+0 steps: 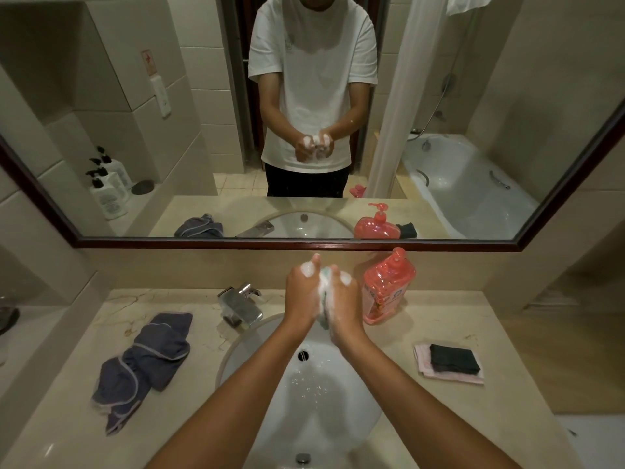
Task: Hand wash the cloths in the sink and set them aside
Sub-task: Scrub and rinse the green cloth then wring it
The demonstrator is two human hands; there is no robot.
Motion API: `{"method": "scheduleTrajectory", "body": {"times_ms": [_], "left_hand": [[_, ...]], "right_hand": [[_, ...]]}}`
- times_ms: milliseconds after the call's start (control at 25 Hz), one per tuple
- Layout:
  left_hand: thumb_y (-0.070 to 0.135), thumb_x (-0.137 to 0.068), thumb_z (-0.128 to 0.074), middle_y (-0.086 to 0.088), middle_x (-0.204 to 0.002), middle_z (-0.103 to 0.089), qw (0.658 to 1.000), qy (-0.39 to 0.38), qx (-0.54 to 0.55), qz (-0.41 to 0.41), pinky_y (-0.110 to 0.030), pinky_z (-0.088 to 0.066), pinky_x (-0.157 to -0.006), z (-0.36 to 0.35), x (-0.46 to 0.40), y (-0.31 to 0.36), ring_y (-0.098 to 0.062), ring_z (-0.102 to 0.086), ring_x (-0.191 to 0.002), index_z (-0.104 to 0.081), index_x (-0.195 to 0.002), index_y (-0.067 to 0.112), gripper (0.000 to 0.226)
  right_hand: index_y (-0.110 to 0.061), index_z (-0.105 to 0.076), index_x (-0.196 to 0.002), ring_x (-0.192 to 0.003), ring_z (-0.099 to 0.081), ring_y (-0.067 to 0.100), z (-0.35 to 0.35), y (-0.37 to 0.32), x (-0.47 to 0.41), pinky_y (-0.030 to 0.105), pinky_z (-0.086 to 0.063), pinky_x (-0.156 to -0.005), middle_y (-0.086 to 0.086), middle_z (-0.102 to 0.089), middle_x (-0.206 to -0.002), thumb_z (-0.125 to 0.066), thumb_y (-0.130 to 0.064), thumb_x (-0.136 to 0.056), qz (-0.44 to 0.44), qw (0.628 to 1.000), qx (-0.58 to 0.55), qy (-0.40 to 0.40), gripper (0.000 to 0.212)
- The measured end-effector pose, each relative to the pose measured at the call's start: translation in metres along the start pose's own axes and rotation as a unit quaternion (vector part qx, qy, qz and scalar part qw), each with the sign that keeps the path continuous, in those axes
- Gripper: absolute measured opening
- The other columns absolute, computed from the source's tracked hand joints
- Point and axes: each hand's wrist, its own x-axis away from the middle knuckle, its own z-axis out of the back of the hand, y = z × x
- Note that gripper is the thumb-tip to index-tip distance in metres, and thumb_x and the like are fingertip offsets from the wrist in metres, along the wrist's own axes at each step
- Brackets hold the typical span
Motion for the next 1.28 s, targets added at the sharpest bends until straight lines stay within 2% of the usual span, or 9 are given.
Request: {"method": "scheduleTrajectory", "body": {"times_ms": [80,160,280,440,640,840,1040,1200,1280], "left_hand": [[0.023,-0.108,-0.043,0.007,-0.049,-0.041,1.0,-0.009,0.002,-0.003,-0.016,-0.03,-0.045,0.001,0.001,-0.002,0.002,-0.037,-0.038,-0.042,-0.056,0.019,0.053],[0.026,-0.108,-0.044,0.01,-0.045,-0.045,1.0,-0.029,-0.01,0.006,-0.021,-0.034,-0.047,-0.006,0.011,-0.006,0.002,-0.04,-0.04,-0.05,-0.056,0.02,0.052],[0.029,-0.108,-0.045,0.01,-0.042,-0.047,0.999,-0.025,-0.015,0.021,-0.025,-0.036,-0.048,-0.012,0.016,-0.011,-0.001,-0.044,-0.043,-0.054,-0.058,0.018,0.052],[0.029,-0.109,-0.042,0.011,-0.042,-0.035,0.999,0.008,-0.031,0.017,-0.024,-0.026,-0.046,-0.001,0.002,-0.011,-0.002,-0.03,-0.039,-0.036,-0.056,0.019,0.053],[0.029,-0.107,-0.045,0.011,-0.039,-0.049,0.999,-0.018,-0.018,0.029,-0.017,-0.032,-0.041,-0.015,0.012,-0.008,0.002,-0.044,-0.037,-0.048,-0.055,0.024,0.052],[0.026,-0.109,-0.04,0.012,-0.044,-0.032,1.0,0.017,-0.025,0.005,-0.026,-0.026,-0.047,0.004,-0.005,-0.01,-0.003,-0.029,-0.043,-0.033,-0.056,0.02,0.054],[0.027,-0.108,-0.044,0.013,-0.042,-0.043,1.0,-0.007,0.017,0.015,-0.03,-0.03,-0.053,-0.009,0.014,-0.014,-0.004,-0.038,-0.048,-0.04,-0.055,0.023,0.053],[0.028,-0.109,-0.041,0.013,-0.042,-0.036,0.999,0.015,-0.037,0.002,-0.024,-0.025,-0.046,0.001,0.004,-0.01,-0.002,-0.031,-0.043,-0.033,-0.057,0.022,0.052],[0.028,-0.109,-0.039,0.01,-0.051,-0.032,0.999,0.018,-0.048,-0.004,-0.029,-0.024,-0.05,0.007,0.003,-0.012,-0.008,-0.029,-0.05,-0.031,-0.06,0.02,0.051]], "right_hand": [[-0.019,-0.062,-0.066,-0.063,-0.066,0.018,0.001,0.002,0.001,0.03,-0.05,-0.061,-0.002,-0.065,-0.059,-0.045,-0.032,-0.104,0.015,1.0,0.024,0.0,0.044],[-0.017,-0.059,-0.067,-0.057,-0.058,0.016,0.007,-0.008,-0.016,0.025,-0.043,-0.052,-0.002,-0.06,-0.06,-0.046,-0.028,-0.105,-0.017,0.999,0.006,0.034,0.042],[-0.017,-0.054,-0.063,-0.049,-0.049,0.012,0.011,-0.018,-0.022,0.021,-0.038,-0.045,-0.007,-0.053,-0.051,-0.047,-0.026,-0.104,-0.013,0.999,-0.008,0.036,0.043],[-0.019,-0.057,-0.058,-0.046,-0.052,0.003,0.003,0.005,0.007,0.02,-0.04,-0.048,-0.008,-0.057,-0.048,-0.047,-0.029,-0.103,0.048,0.998,0.032,-0.016,0.047],[-0.015,-0.053,-0.063,-0.053,-0.047,0.014,0.014,-0.026,-0.022,0.025,-0.038,-0.054,-0.001,-0.052,-0.058,-0.048,-0.02,-0.103,-0.009,0.999,-0.02,0.03,0.041],[-0.027,-0.055,-0.051,-0.045,-0.046,0.005,0.003,-0.001,0.017,0.021,-0.035,-0.047,-0.01,-0.049,-0.046,-0.045,-0.028,-0.104,0.088,0.995,0.027,-0.04,0.053],[-0.017,-0.05,-0.056,-0.048,-0.045,0.013,0.008,-0.02,-0.016,0.027,-0.035,-0.05,-0.006,-0.049,-0.048,-0.051,-0.02,-0.102,0.009,0.999,-0.022,0.035,0.047],[-0.023,-0.05,-0.052,-0.049,-0.044,0.01,0.0,-0.001,0.005,0.028,-0.035,-0.051,-0.01,-0.047,-0.047,-0.051,-0.03,-0.096,0.029,0.999,-0.032,-0.015,0.045],[-0.026,-0.048,-0.048,-0.052,-0.043,0.01,-0.003,0.013,0.018,0.027,-0.034,-0.053,-0.012,-0.043,-0.048,-0.051,-0.036,-0.089,0.019,0.998,-0.047,-0.037,0.042]]}}
